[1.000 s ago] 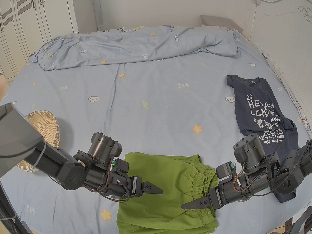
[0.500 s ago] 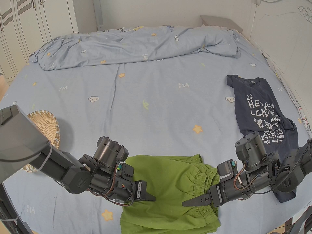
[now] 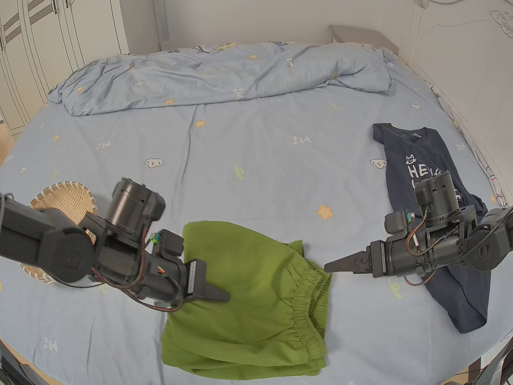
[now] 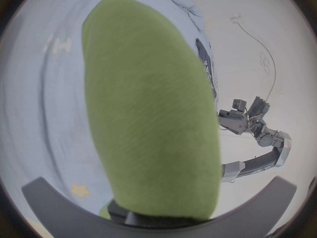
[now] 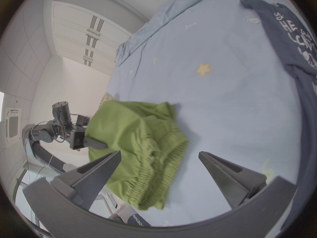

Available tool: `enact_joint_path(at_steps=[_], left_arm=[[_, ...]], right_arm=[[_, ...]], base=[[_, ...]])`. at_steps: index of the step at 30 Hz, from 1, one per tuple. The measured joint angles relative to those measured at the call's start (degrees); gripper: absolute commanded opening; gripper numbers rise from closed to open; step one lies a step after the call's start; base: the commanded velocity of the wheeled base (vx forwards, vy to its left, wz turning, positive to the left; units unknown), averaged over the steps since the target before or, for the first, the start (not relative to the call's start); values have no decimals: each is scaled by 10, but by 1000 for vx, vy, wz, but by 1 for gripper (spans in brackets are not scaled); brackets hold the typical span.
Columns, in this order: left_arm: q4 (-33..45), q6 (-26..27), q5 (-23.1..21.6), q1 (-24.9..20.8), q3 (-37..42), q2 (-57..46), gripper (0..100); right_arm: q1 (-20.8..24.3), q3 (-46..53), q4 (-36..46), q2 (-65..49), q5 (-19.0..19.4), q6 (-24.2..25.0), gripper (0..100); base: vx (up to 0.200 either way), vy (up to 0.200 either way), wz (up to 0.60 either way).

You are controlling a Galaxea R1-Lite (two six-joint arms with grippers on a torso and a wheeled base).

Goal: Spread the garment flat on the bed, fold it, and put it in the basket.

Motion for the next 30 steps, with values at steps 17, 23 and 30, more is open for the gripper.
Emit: enact_joint_path(at_steps=[17,23,30], left_arm=[[323,119,2,93,-174,-64,0],[337,121,2,89,-185,-73,0],[345,121,16,66,-183,-76,0]], right_arm=[[-54,-2,14,-27,1,-3,100],[-55,2,15,-36,1,-3,100],[-54,3,15,-40,1,-3,100]], base=[[0,118,0],[0,200,0],[0,200,0]])
